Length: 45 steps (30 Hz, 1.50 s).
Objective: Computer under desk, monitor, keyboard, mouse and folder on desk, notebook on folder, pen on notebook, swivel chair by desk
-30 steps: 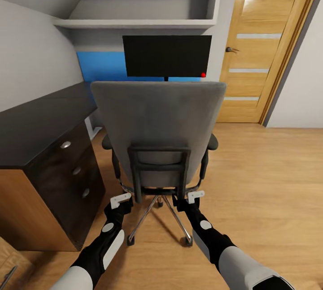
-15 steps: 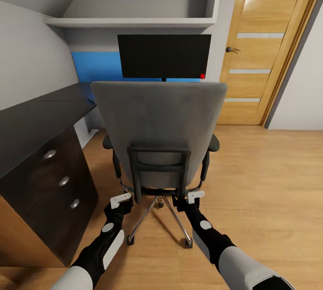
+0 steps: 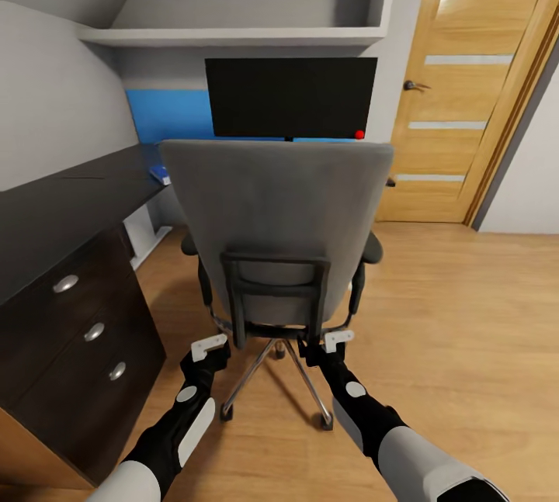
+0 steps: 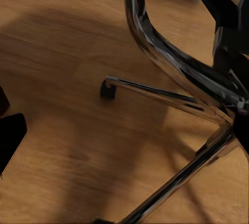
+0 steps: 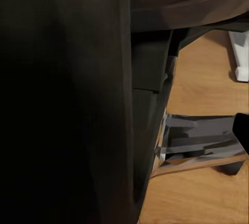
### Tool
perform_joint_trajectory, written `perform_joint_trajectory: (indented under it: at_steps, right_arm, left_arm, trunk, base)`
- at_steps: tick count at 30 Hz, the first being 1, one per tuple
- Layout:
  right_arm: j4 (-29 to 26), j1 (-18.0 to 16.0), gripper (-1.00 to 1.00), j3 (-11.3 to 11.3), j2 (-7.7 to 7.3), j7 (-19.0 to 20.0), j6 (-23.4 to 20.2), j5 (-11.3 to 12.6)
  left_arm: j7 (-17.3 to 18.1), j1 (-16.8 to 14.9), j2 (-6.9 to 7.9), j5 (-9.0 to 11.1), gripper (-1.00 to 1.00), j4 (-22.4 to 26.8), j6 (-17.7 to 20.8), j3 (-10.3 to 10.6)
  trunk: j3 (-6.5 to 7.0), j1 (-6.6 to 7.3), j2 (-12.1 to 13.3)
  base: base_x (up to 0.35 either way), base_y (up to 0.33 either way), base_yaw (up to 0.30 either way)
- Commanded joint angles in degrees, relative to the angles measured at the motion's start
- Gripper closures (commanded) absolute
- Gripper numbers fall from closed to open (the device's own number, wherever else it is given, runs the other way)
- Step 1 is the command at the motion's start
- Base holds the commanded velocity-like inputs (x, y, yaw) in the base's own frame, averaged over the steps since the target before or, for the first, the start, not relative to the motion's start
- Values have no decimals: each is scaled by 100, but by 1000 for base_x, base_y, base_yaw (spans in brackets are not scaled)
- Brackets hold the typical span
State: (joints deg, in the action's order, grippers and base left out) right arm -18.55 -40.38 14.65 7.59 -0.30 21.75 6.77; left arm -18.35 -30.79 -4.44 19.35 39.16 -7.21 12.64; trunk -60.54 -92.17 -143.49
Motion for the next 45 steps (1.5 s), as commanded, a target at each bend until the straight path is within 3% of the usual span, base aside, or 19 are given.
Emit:
perform_joint_trajectory:
  at_steps: [1,29,45]
  right_arm:
    - [10,-5,-100,38,-3,-4,23,70]
    - [10,-5,-100,32,-3,2,26,70]
    - [10,-5,-100,29,-3,3,24,70]
  left_arm:
    - [-38,-6,4,60,-100,-5,-34,36]
    - [-38,-6,4,69,-100,-14,-34,36]
    - [-38,-6,13,69,-100,-152,-42,36]
  trunk:
    - [-4,-2,-1]
    - [-4,-2,-1]
    - [-4,-2,-1]
  base:
    - [214,-76,211]
    - [147,-22,48]
    - [285,0,0]
